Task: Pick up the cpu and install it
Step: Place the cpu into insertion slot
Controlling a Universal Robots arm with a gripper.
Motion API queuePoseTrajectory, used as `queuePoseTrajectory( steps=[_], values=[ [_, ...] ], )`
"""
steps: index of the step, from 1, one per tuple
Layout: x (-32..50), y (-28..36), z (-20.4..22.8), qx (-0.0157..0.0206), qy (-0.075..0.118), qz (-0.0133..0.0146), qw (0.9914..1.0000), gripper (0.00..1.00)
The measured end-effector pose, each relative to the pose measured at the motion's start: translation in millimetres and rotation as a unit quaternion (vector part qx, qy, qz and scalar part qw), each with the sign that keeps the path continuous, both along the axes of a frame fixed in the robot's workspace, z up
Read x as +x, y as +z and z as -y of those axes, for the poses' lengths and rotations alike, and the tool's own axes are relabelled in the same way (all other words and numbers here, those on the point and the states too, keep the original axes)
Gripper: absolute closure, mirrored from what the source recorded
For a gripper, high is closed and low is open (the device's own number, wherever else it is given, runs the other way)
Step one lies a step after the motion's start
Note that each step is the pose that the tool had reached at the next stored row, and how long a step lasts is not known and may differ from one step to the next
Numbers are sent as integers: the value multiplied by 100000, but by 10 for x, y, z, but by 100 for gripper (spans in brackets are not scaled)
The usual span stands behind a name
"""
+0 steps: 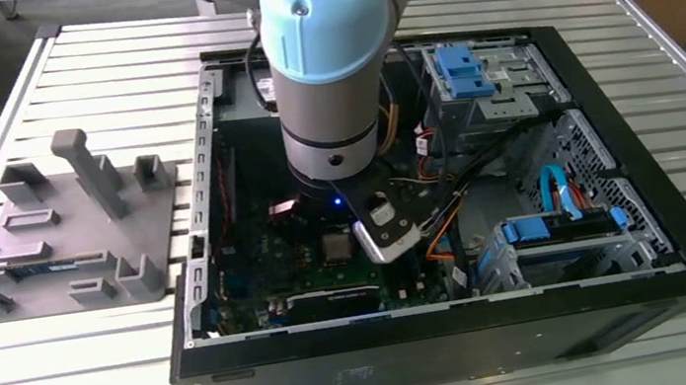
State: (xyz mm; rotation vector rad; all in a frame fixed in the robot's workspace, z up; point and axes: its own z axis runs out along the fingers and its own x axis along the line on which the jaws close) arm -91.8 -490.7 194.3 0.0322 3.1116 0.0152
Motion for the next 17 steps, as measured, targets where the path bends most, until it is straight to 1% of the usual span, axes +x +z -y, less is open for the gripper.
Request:
queuePoseTrajectory(
  steps=[2, 11, 14, 17],
  values=[
    [0, -13, 0, -4, 93, -1, 100000, 53],
    [3, -19, 0, -4, 94, -5, 100000, 53],
    [3, -39, 0, 7, 97, 2, 100000, 53],
    [3, -39, 0, -7, 98, -4, 100000, 53]
  ],
)
